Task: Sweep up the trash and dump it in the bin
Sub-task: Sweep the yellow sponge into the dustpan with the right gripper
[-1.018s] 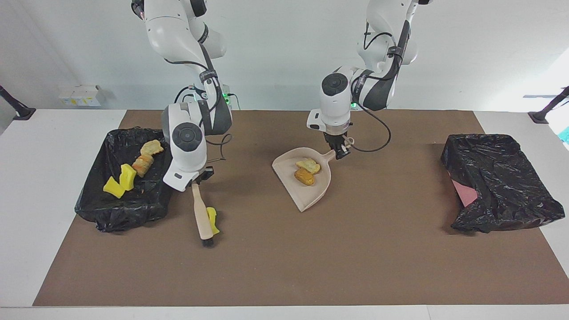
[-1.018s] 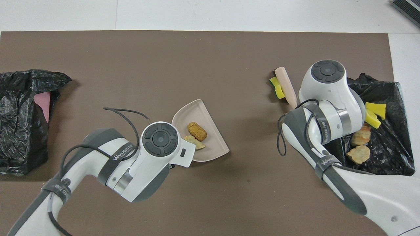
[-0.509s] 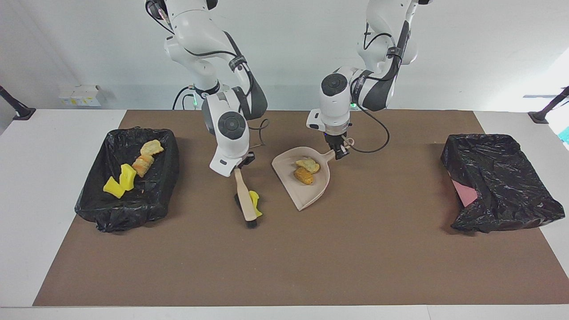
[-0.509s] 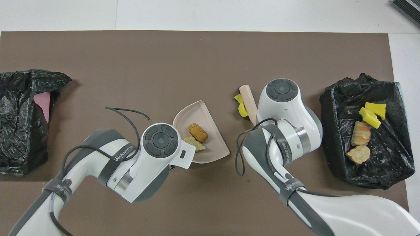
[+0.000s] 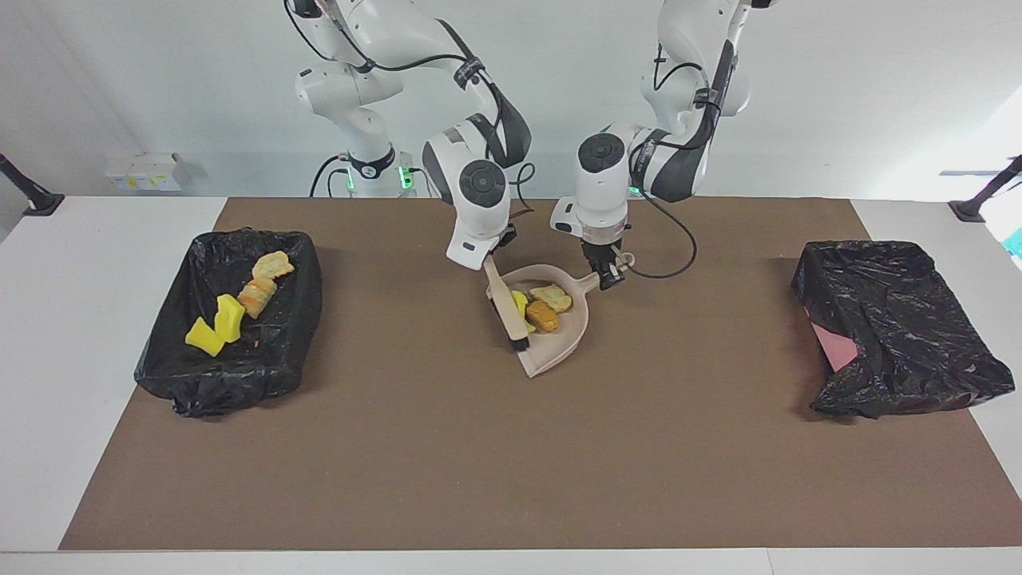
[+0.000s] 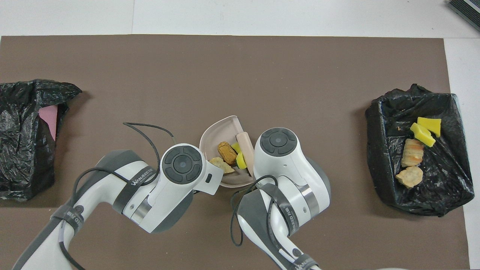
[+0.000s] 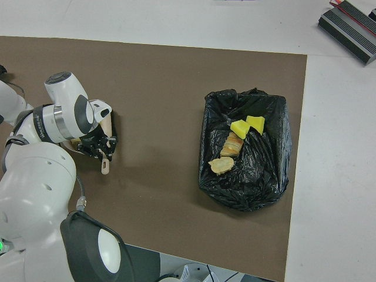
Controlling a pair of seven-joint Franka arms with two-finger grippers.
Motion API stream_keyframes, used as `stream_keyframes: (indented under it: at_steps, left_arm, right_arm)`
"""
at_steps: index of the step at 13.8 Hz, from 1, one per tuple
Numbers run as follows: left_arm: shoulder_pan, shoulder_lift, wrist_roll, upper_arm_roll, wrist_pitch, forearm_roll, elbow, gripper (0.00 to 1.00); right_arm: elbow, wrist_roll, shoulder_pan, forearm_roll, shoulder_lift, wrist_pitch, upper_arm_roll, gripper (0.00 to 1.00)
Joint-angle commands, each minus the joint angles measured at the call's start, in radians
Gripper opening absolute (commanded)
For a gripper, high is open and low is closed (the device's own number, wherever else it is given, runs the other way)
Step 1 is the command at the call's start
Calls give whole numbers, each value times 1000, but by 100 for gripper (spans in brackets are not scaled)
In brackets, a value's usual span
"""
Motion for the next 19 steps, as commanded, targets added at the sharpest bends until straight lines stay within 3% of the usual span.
stream_keyframes:
  at_steps: [1, 5, 8, 13, 19]
  left_arm:
    - [-8, -14, 68, 10, 56, 8, -27, 0]
    - [9, -7, 79, 8, 127, -7, -36, 0]
    - [14, -5, 82, 8, 167, -58, -44, 0]
    - [43, 2, 90, 8, 184, -108, -42, 0]
    - [100, -2, 174, 8, 177, -118, -40, 0]
  right_arm:
    - [-16, 35, 6, 60, -60, -59, 0, 0]
    - [25, 44, -8, 75, -109, -155, -3, 0]
    - [26, 150, 8, 74, -120, -149, 0, 0]
    - [36, 213, 15, 74, -118, -165, -2, 0]
    - [64, 260, 5, 74, -131, -264, -9, 0]
